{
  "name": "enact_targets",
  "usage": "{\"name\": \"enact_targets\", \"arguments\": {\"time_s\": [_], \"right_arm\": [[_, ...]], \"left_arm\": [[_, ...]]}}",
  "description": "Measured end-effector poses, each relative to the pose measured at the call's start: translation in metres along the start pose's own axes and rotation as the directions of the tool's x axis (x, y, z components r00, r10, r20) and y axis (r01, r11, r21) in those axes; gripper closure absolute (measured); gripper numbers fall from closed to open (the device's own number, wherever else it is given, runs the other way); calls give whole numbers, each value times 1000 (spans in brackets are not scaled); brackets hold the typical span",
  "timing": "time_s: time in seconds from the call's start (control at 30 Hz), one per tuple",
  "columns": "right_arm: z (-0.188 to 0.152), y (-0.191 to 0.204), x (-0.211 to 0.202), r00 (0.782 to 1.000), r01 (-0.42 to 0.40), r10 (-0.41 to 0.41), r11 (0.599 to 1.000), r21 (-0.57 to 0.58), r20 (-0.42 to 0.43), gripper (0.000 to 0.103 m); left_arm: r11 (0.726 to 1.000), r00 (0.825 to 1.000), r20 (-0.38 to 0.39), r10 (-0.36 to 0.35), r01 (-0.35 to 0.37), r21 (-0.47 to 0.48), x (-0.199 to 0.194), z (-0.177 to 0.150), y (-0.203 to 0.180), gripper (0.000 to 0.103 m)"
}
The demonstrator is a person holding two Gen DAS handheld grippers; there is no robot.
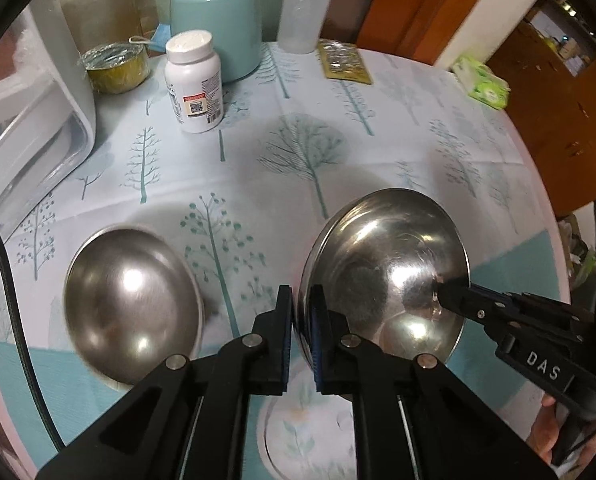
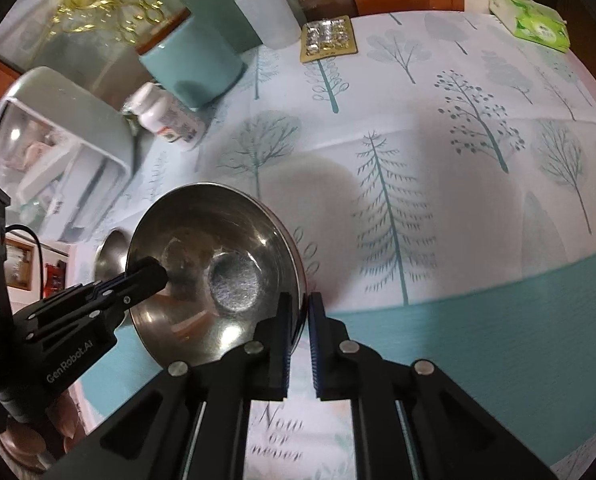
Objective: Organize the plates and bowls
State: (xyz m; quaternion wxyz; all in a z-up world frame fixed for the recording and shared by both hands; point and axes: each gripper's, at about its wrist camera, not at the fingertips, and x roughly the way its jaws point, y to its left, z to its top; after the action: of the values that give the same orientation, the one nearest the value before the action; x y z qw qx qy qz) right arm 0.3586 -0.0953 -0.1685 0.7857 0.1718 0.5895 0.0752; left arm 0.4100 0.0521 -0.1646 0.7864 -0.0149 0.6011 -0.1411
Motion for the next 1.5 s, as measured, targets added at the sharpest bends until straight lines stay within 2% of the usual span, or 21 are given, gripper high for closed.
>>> {"name": "enact_targets", "arguments": {"time_s": [0.13, 0.33, 0.5, 0.67, 0.83, 1.13, 1.5], "right_arm": [[-29, 6, -36, 998, -43, 43, 999, -8, 44, 95], [-91, 12, -84, 991, -111, 114, 993, -38, 77, 95], [-144, 26, -113, 990, -107, 117, 988, -115, 81, 95], [-195, 38, -129, 991, -110, 122, 974, -198, 50, 96], [-240, 50, -132, 994, -105, 113, 954, -280, 10, 96], [-297, 59, -128, 992, -127, 118, 936, -327, -48, 95], [-321, 72, -104, 993, -104, 81, 943, -315, -85, 96]], "left_arm": [[1000, 1000, 2, 6, -6, 27, -35, -30, -10, 96], [999, 999, 41, 1, -2, 32, -96, -97, -21, 95], [999, 996, 83, 23, -26, 38, -139, -160, -33, 94], [999, 995, 92, 38, -38, -3, -167, -226, -37, 94], [997, 995, 78, 64, -60, -53, -182, -282, -35, 94], [989, 994, 62, 95, -88, -116, -187, -352, -29, 94], [990, 997, -12, 72, -73, -120, -165, -377, -8, 94]]}}
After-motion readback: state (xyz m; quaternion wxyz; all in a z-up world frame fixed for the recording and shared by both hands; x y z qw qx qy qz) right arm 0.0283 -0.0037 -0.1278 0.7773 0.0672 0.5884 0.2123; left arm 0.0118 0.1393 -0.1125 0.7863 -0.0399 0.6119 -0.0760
